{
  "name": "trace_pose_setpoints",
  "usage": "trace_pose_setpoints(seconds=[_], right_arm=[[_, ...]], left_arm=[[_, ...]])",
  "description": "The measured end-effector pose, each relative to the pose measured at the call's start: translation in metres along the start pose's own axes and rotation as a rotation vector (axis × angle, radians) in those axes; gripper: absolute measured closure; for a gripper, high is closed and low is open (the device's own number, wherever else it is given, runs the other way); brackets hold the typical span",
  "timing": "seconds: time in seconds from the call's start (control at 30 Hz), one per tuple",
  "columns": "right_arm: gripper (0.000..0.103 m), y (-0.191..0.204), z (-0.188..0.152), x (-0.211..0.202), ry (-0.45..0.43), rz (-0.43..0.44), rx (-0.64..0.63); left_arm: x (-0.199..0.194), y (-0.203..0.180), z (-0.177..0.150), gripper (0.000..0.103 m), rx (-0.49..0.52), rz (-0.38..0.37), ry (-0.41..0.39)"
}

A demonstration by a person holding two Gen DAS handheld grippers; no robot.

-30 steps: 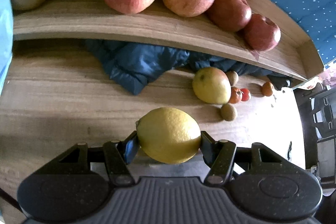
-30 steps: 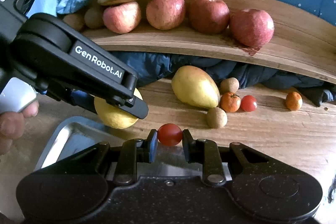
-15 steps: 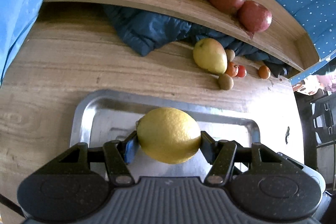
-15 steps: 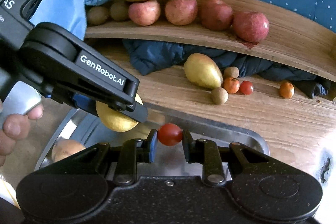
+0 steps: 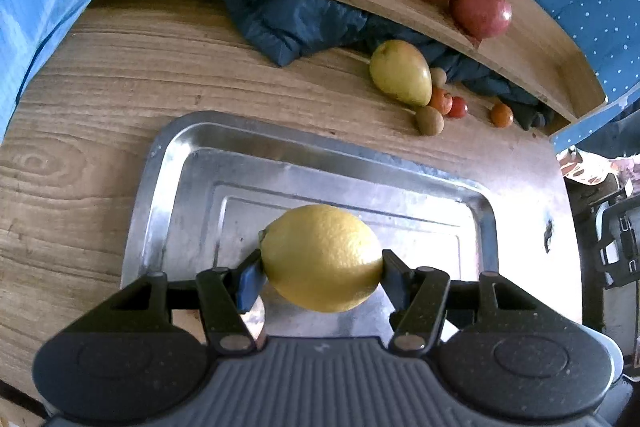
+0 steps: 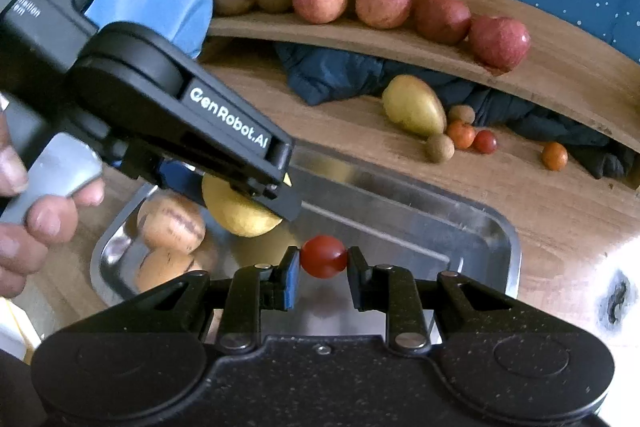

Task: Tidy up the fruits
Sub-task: 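Carry the lemon onto the tray and open the left tool while the right tool carries the tomato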

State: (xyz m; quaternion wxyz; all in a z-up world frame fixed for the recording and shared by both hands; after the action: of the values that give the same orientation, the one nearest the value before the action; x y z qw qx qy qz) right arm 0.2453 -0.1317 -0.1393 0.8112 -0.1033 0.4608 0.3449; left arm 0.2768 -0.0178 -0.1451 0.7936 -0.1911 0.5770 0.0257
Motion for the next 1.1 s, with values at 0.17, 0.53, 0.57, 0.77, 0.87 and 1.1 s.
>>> trace_pose_setpoints(seconds=[0.17,0.53,0.57,0.77,0.87,1.1], right_arm=[[0.076,0.005,-0.012,-0.003,0.025,0.014,-0.008],[0.076,0.017,-0.021,-0.002,0.067,0.048,-0.042],[0.076,0.018,-0.021,-0.002,0.071,0.051,-0.046],[0.076,0.026,-0.023,-0.002,0.092,0.067,-0.062],[0.076,0.029,-0.025,-0.001,0.102,0.071,-0.064],[0.076,0.035,-0.03,-0.001,0.123,0.081,-0.066]], left_arm=[[0.001,-0.002,-0.002,0.038,0.024,0.006,-0.004],[0.0,-0.007,-0.009,0.038,0.047,-0.01,0.013],[-0.001,-0.007,-0.009,0.038,0.049,-0.011,0.014],[-0.001,-0.009,-0.011,0.038,0.065,-0.014,0.02],[0.0,-0.01,-0.011,0.038,0.075,-0.014,0.023],[0.001,-0.01,-0.011,0.038,0.091,-0.01,0.026]])
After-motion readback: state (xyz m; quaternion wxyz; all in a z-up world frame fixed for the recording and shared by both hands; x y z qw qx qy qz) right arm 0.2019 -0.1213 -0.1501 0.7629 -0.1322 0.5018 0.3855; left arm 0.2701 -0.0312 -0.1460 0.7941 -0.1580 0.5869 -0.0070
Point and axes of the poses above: each gripper's, at about its wrist camera, not at the fingertips, and x roughly the way its jaws point, y to its left, z to its top, the point moved 9 cm from there along x, roughly the way its jaws point, and after that the axes turned 4 degrees about z, right-handed, at the moved point
